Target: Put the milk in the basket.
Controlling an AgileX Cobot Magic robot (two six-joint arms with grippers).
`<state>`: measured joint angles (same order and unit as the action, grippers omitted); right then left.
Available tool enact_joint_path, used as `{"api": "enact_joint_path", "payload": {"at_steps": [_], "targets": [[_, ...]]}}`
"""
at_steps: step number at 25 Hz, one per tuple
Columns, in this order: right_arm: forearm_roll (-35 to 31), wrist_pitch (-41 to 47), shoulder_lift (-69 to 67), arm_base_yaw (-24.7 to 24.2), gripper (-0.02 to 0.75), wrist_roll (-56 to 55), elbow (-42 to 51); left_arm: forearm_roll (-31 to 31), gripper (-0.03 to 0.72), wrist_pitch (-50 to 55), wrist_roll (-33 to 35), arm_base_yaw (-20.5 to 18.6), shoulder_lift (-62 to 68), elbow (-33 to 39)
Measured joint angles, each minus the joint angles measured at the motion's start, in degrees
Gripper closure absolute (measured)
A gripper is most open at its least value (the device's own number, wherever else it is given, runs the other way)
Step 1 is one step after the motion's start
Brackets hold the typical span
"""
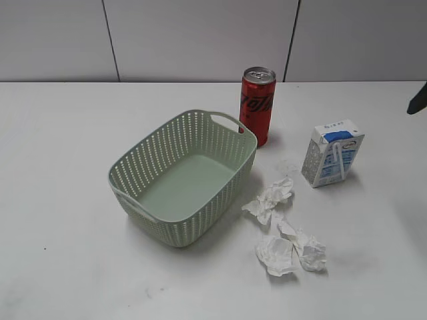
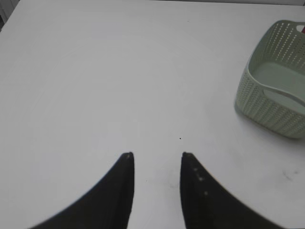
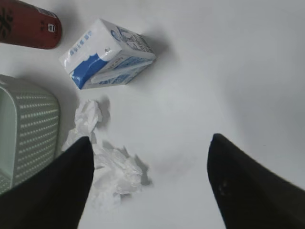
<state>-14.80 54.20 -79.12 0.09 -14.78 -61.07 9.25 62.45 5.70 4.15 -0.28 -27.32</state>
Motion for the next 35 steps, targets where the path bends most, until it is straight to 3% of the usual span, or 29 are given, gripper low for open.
{"api": "enact_joint_path", "payload": {"at_steps": [4, 8, 13, 17, 22, 35], "targets": [[-1.9, 3.2, -9.2, 1.3, 0.147, -6.5, -5.8, 0.0, 0.452, 0.0, 0.0, 0.0, 0.0, 0.0], [-0.9, 6.1, -16.6, 6.8, 0.147, -15.7, -12.7, 0.0, 0.452, 0.0, 0.0, 0.0, 0.0, 0.0], [7.6, 6.3, -22.4, 15.0, 0.147, -31.7, -22.4, 0.0, 0.452, 0.0, 0.0, 0.0, 0.0, 0.0], [13.9, 6.0, -24.6, 18.8, 0.147, -44.3, -25.9, 0.0, 0.452, 0.0, 0.0, 0.0, 0.0, 0.0], [17.7, 6.9, -26.5, 19.9, 0.147, -58.6, -26.0, 0.0, 0.452, 0.0, 0.0, 0.0, 0.0, 0.0], [20.2, 5.4, -32.8, 20.0, 0.147, -62.0, -26.0, 0.0, 0.452, 0.0, 0.0, 0.0, 0.0, 0.0]]}}
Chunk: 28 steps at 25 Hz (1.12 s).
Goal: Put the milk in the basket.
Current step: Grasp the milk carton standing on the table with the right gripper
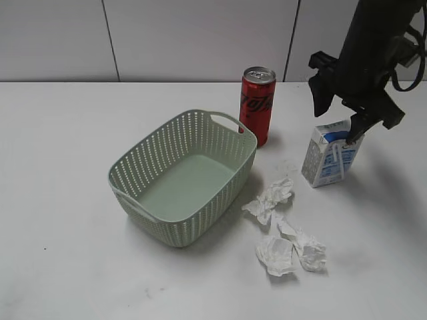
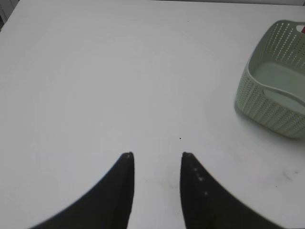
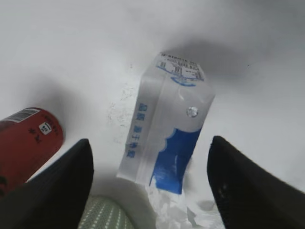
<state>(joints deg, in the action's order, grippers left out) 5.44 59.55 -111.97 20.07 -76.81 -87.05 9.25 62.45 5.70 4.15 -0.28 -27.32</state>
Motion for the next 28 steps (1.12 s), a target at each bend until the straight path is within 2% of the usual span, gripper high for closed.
{"api": "enact_joint_path", "payload": {"at_steps": [5, 12, 20, 23, 27, 28], "targets": [[0.5, 0.0, -2.4, 0.0, 0.147, -1.6, 0.0, 0.0, 0.452, 0.0, 0.0, 0.0, 0.0, 0.0], [4.9, -1.0, -2.7, 0.0, 0.147, -2.6, 0.0, 0.0, 0.452, 0.0, 0.0, 0.0, 0.0, 0.0], [-0.8, -2.6, -6.0, -0.1, 0.154, -2.6, 0.0, 0.0, 0.452, 0.0, 0.0, 0.0, 0.0, 0.0], [0.0, -2.2, -6.2, -0.1, 0.214, -2.6, 0.0, 0.0, 0.452, 0.0, 0.0, 0.0, 0.0, 0.0], [1.2, -0.2, -6.2, -0.1, 0.384, -2.6, 0.0, 0.0, 0.452, 0.0, 0.0, 0.0, 0.0, 0.0], [1.3, 0.0, -6.1, -0.1, 0.387, -2.6, -0.1, 0.0, 0.452, 0.0, 0.0, 0.0, 0.0, 0.0]]}}
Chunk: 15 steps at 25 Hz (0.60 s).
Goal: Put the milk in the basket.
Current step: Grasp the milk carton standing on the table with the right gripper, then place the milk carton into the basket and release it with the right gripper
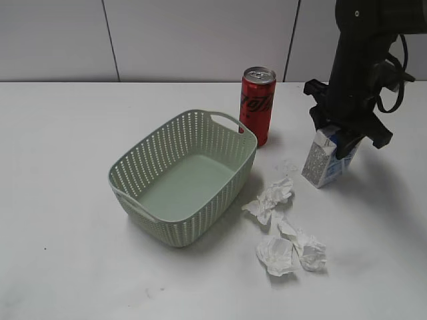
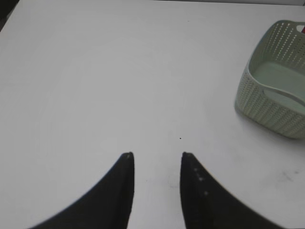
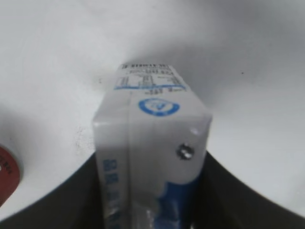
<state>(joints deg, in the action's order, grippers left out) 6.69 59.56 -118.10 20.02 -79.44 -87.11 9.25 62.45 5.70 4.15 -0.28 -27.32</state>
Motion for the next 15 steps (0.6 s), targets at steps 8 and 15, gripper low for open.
{"api": "enact_joint_path", "payload": {"at_steps": [8, 15], "targets": [[3.7, 0.5, 4.3, 0.0, 0.387, 3.8, 0.0, 0.0, 0.452, 0.0, 0.0, 0.0, 0.0, 0.0], [0.5, -2.3, 11.1, 0.0, 0.387, 29.9, -2.7, 0.0, 0.452, 0.0, 0.0, 0.0, 0.0, 0.0]]}}
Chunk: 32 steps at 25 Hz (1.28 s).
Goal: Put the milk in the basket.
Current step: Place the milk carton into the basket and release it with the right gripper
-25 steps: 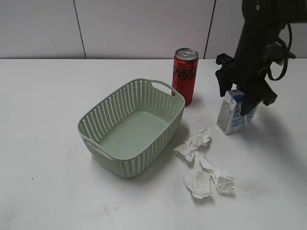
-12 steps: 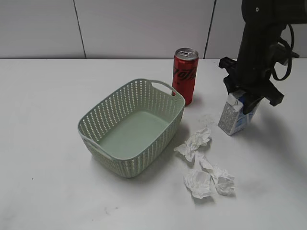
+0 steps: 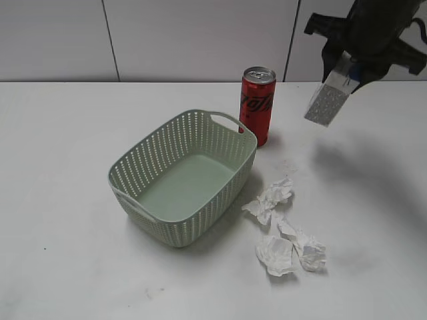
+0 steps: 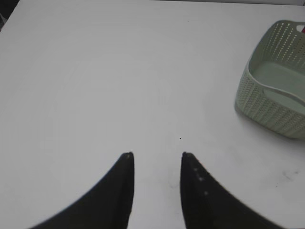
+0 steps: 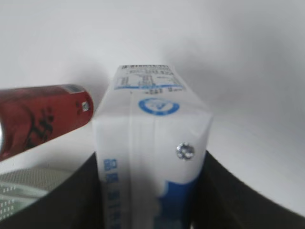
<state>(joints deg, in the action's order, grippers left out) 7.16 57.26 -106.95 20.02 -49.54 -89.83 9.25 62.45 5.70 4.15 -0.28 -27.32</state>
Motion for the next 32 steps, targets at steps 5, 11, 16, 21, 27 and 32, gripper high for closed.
{"api": "enact_joint_path", "payload": {"at_steps": [5, 11, 16, 21, 27, 32], "targets": [[-6.4, 8.3, 1.1, 0.0, 0.387, 22.3, -6.9, 0.0, 0.452, 0.0, 0.0, 0.0, 0.0, 0.0], [-13.8, 12.7, 1.1, 3.5, 0.387, 42.7, -14.7, 0.0, 0.452, 0.0, 0.0, 0.0, 0.0, 0.0], [-13.6, 12.7, 0.9, 13.6, 0.387, 58.4, -17.1, 0.0, 0.452, 0.0, 0.0, 0.0, 0.0, 0.0], [-9.1, 12.9, -4.8, 22.2, 0.388, 62.1, -17.4, 0.0, 0.452, 0.0, 0.0, 0.0, 0.0, 0.0], [-7.6, 12.5, -15.2, 24.7, 0.388, 63.0, -17.4, 0.0, 0.452, 0.0, 0.0, 0.0, 0.0, 0.0], [-6.5, 7.6, -18.9, 24.7, 0.387, 63.1, -17.4, 0.0, 0.452, 0.0, 0.0, 0.0, 0.0, 0.0]]}}
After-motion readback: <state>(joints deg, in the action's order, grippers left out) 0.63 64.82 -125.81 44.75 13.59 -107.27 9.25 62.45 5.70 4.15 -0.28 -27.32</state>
